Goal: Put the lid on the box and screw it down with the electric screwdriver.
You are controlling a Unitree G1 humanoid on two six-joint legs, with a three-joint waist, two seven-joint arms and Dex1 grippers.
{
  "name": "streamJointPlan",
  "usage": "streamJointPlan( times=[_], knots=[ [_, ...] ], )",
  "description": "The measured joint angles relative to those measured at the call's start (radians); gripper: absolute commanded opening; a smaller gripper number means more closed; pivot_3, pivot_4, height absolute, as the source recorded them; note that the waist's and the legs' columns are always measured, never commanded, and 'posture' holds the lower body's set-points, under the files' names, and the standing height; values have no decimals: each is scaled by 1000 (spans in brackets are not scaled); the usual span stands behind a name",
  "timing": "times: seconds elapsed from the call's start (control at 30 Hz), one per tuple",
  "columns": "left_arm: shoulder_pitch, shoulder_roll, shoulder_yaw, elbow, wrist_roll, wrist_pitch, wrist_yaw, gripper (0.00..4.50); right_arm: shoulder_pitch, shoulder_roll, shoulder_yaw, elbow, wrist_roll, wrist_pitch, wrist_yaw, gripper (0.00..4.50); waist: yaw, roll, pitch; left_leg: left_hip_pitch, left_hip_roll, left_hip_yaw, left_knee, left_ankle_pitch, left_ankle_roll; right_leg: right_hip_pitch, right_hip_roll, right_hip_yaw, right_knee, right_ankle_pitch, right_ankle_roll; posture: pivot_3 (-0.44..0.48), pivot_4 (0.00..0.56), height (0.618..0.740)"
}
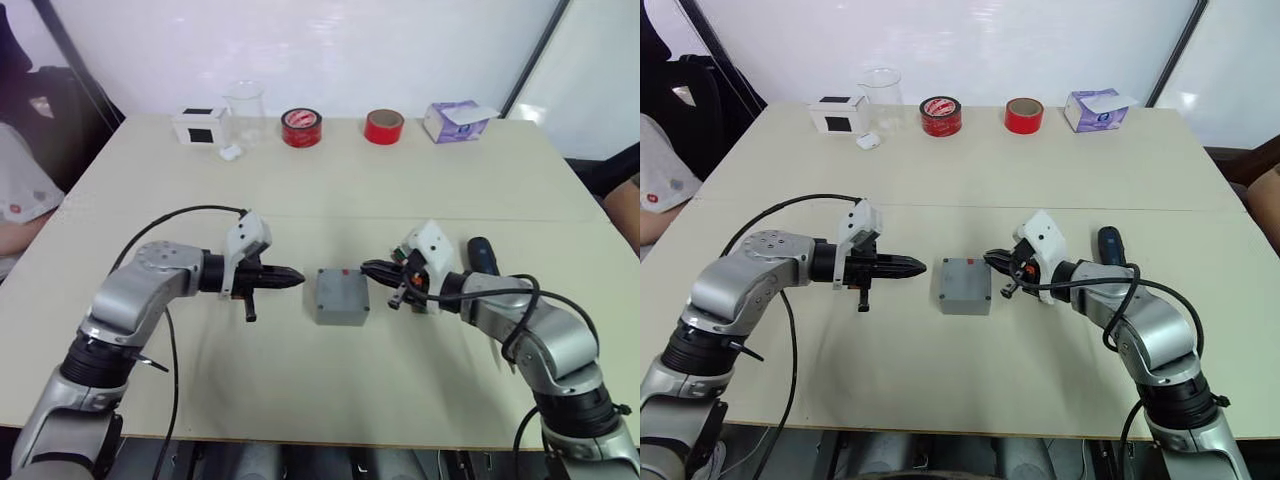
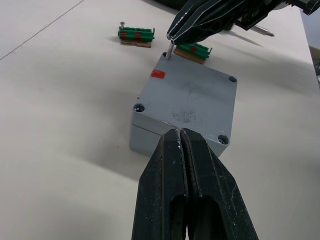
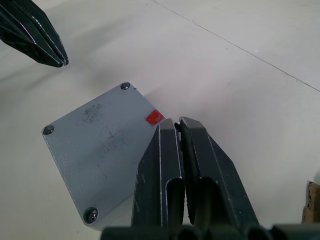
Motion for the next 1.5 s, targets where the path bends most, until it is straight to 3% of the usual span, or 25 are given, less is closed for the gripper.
streamJointPlan(
  times=[1.07,1.17,1.4,1.5],
  knots=[
    [0,-22,-2,-3,0,0,20,0,3,-27,5,34,-9,-17,9,42,1,0,0,0,0,0,0,0,0,0,0,0,0,0,0,0,150,740],
    [0,-23,-2,-6,0,0,20,0,3,-28,17,36,-14,-17,16,718,1,0,0,0,0,0,0,0,0,0,0,0,0,0,0,0,150,740],
    [0,-41,-2,-2,0,-7,20,0,3,-28,18,37,-30,-18,19,3467,1,0,0,0,0,0,0,0,0,0,0,0,0,0,0,0,150,740],
    [0,-47,-4,9,3,-19,20,0,-1,-29,12,37,-24,-9,25,3467,1,0,0,0,0,0,0,0,0,0,0,0,0,0,0,0,150,740]
  ],
)
